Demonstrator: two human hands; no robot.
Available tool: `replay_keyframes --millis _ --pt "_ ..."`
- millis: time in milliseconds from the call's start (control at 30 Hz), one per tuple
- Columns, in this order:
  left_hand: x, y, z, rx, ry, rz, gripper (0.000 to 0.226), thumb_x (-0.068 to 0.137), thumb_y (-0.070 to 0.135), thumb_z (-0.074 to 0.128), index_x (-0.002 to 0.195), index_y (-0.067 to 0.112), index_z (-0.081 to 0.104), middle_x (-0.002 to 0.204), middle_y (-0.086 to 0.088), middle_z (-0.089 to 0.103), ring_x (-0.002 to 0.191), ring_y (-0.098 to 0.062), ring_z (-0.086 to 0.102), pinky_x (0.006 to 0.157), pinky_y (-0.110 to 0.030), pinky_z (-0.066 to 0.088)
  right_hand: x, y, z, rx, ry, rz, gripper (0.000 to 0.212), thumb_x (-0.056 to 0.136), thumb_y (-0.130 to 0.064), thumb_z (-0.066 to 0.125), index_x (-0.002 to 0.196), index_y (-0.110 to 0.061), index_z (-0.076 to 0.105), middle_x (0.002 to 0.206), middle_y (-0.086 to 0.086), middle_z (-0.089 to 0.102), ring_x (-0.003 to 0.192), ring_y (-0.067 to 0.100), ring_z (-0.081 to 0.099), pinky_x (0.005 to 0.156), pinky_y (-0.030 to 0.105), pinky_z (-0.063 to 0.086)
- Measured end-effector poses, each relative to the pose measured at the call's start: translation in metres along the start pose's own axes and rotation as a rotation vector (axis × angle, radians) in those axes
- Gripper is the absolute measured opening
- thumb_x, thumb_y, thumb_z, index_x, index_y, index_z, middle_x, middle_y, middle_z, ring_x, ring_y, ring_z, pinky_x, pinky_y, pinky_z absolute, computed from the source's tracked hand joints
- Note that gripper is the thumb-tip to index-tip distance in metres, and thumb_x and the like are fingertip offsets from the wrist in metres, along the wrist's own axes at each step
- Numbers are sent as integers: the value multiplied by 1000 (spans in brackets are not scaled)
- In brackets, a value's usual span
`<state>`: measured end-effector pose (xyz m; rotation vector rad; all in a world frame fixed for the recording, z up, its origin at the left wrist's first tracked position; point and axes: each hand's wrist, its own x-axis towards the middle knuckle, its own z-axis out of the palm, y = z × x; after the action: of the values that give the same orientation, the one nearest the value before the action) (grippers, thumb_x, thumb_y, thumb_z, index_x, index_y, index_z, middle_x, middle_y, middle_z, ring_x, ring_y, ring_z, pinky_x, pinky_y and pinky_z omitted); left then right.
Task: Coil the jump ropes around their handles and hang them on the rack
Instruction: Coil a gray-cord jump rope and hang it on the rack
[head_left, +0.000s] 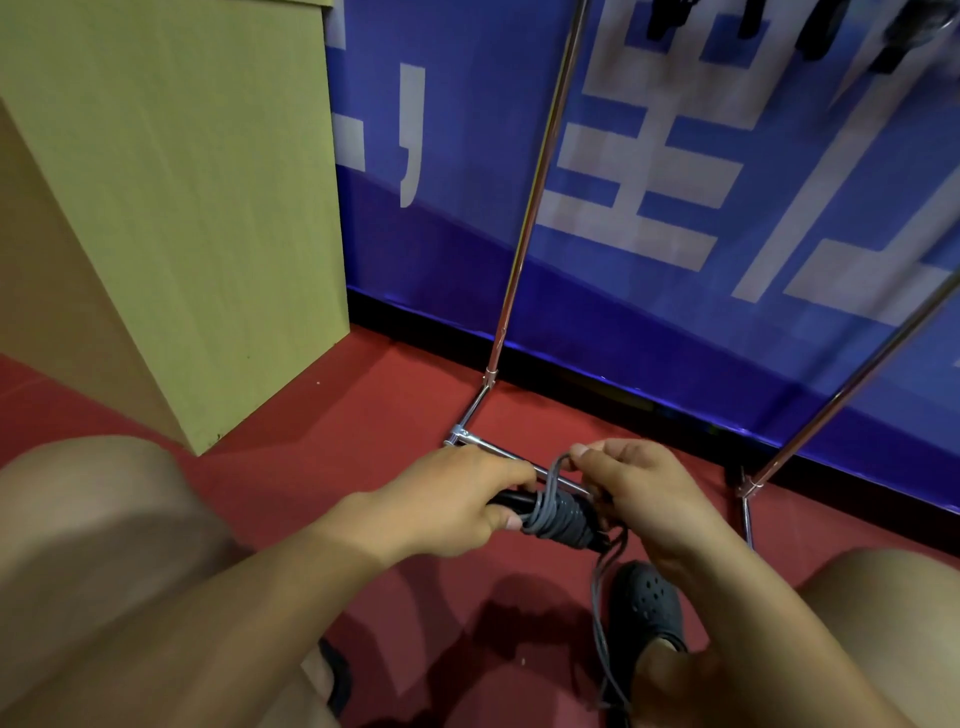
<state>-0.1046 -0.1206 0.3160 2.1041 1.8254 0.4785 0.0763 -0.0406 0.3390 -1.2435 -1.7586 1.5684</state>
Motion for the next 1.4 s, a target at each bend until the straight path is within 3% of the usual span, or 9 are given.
replay_keyframes --millis 133,333,467,600,800,867,933,1133,1400 --pt "-4 3 -6 -100 -48 32 21 90 32 69 109 32 62 69 25 52 67 15 49 62 -16 32 7 -3 -12 -311 116 -128 25 87 -30 73 70 -12 70 52 -7 52 51 8 43 56 28 38" --pt "-10 5 -11 -402 -89 56 19 90 17 69 99 33 64 69 17 56 63 3 48 63 -16 36 10 -7 -18 -305 131 -142 25 71 -32 86 72 -12 72 65 4 65 60 10 55 63 29 48" --pt "-12 5 -15 -687 -98 55 18 91 7 67 99 23 66 75 8 61 69 -11 56 68 -28 46 12 -9 -16 -118 71 -133 22 78 -16 80 83 2 68 58 -4 58 46 0 47 47 12 41" --pt "-12 5 -16 -779 -84 75 15 92 1 65 102 12 66 79 2 62 70 -12 56 69 -24 47 14 -9 -17 -37 -9 -86 16 84 -10 74 89 1 64 51 -10 56 41 -1 46 44 13 40" --pt "-11 5 -20 -902 -11 104 16 93 0 65 104 11 62 77 8 65 67 -10 60 70 -22 50 13 -6 -17 87 -145 -60 25 75 -15 79 86 -2 60 68 6 62 55 12 56 54 22 48" --pt "-10 4 -22 -945 40 115 12 93 5 65 103 11 62 80 5 67 69 -13 61 71 -24 52 13 1 -13 -6 -113 -137 14 77 2 70 75 -6 58 60 0 57 53 9 50 50 18 42" --pt "-9 4 -22 -985 99 101 10 91 12 64 101 13 62 82 0 68 71 -17 62 71 -26 53 13 9 -3 -126 -1 -133 27 86 10 58 68 -9 55 50 -6 50 46 5 41 43 14 34" --pt "-5 -2 -18 -957 286 -30 6 98 10 60 98 16 61 77 4 68 64 -12 58 67 -24 49 11 11 21 -234 -96 -156 38 102 -30 49 71 -11 61 52 -3 58 44 11 45 45 22 37" --pt "4 -13 -8 -648 427 -231 12 90 23 69 87 26 58 72 3 69 58 -6 60 64 -33 50 2 20 34 -441 -106 -224 37 103 -32 46 74 -15 62 54 -3 58 46 4 46 53 26 38"
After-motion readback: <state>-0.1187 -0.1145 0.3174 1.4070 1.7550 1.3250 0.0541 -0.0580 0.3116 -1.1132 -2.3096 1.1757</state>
